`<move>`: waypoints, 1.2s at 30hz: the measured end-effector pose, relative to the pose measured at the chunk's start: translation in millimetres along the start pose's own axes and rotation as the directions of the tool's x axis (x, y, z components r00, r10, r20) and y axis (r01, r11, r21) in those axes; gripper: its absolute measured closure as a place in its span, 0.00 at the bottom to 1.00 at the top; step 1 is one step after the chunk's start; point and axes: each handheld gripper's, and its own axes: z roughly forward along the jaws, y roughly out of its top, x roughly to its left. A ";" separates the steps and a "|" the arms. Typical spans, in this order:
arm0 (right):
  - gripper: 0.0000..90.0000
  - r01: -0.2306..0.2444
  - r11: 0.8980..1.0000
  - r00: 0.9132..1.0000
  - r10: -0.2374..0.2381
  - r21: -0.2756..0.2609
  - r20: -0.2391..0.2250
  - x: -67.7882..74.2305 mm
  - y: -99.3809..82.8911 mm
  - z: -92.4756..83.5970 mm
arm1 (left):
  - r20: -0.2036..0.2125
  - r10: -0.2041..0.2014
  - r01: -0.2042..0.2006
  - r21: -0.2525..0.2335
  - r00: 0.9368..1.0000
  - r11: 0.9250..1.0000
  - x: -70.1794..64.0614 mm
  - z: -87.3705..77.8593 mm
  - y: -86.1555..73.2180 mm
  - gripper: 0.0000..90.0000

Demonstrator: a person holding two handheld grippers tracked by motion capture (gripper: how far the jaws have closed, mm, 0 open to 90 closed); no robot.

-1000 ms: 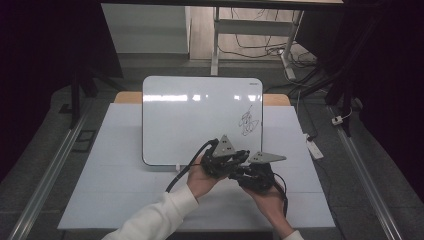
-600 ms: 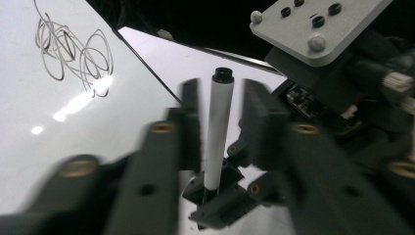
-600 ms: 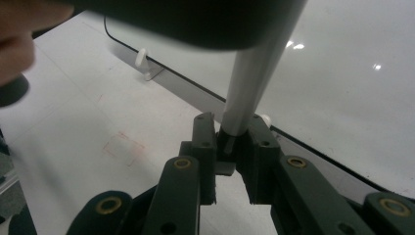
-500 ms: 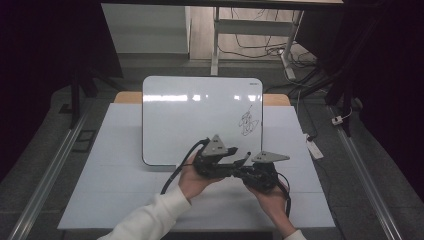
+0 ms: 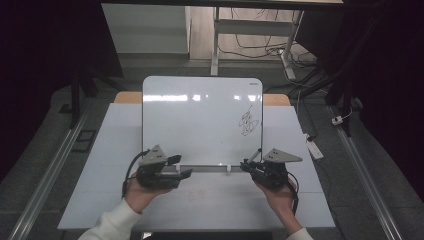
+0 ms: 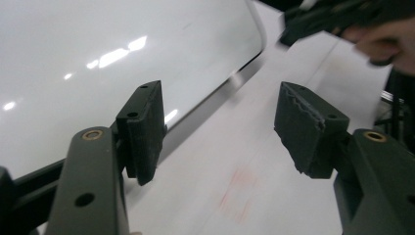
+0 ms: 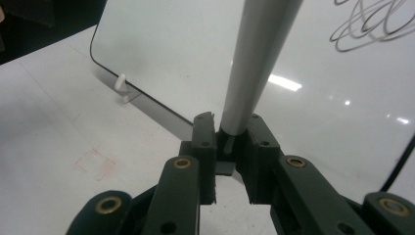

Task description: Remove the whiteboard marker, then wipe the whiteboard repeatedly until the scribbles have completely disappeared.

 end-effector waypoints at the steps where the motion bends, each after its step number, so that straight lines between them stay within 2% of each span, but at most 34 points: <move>1: 0.86 0.012 1.000 1.000 -0.012 -0.010 0.006 -0.8 0.0 -2.0 | -0.013 -0.011 0.011 0.001 1.000 1.000 4.1 -6.1 -6.9 0.39; 7: 0.86 0.039 0.998 0.999 -0.039 -0.050 0.006 -3.8 1.0 -6.9 | -0.053 -0.056 0.057 0.019 0.997 0.998 22.8 -33.7 -43.6 0.36; 11: 0.86 0.062 0.993 0.998 -0.062 -0.099 0.001 -6.7 1.5 -12.4 | -0.063 -0.089 0.091 0.027 0.994 0.995 33.9 -43.8 -66.8 0.34; 13: 0.86 0.069 0.992 0.998 -0.070 -0.105 0.002 -7.1 2.1 -13.2 | -0.068 -0.113 0.115 0.028 0.991 0.993 39.1 -45.4 -74.3 0.33; 15: 0.86 0.092 0.989 0.996 -0.091 -0.120 0.015 -7.9 4.3 -14.4 | -0.072 -0.113 0.116 0.032 0.991 0.993 41.5 -45.8 -76.4 0.33; 16: 0.86 0.108 0.985 0.994 -0.105 -0.132 0.035 -9.4 8.5 -15.4 | -0.080 -0.102 0.105 0.034 0.992 0.994 41.5 -45.9 -76.5 0.32; 18: 0.86 0.115 0.984 0.993 -0.110 -0.139 0.041 -11.2 11.7 -15.7 | -0.087 -0.087 0.090 0.037 0.992 0.995 41.8 -45.8 -77.3 0.32; 19: 0.86 0.119 0.980 0.992 -0.111 -0.161 0.055 -16.7 20.5 -16.1 | -0.095 -0.084 0.088 0.038 0.992 0.995 42.3 -45.7 -78.4 0.32; 21: 0.86 0.114 0.979 0.993 -0.105 -0.170 0.059 -18.8 23.9 -16.4 | -0.097 -0.086 0.090 0.040 0.992 0.995 43.0 -45.6 -79.8 0.32; 22: 0.86 0.100 0.973 0.994 -0.090 -0.206 0.057 -25.3 33.7 -15.4 | -0.100 -0.088 0.092 0.039 0.991 0.995 43.2 -45.7 -80.2 0.31; 26: 0.86 0.088 0.967 0.995 -0.072 -0.240 0.073 -36.1 50.4 -11.2 | -0.097 -0.096 0.100 0.033 0.991 0.994 43.9 -46.1 -81.5 0.31; 29: 0.86 0.091 0.956 0.993 -0.064 -0.279 0.103 -51.0 71.1 -2.6 | -0.094 -0.102 0.106 0.038 0.990 0.994 44.9 -44.7 -83.9 0.31; 35: 0.86 0.095 0.954 0.986 -0.051 -0.284 0.159 -69.3 90.9 16.0 | -0.093 -0.111 0.115 0.045 0.990 0.992 45.2 -42.2 -85.8 0.31; 36: 0.86 0.108 0.953 0.981 -0.055 -0.284 0.188 -75.9 96.6 23.7 | -0.088 -0.113 0.117 0.042 0.990 0.992 45.0 -42.2 -85.8 0.31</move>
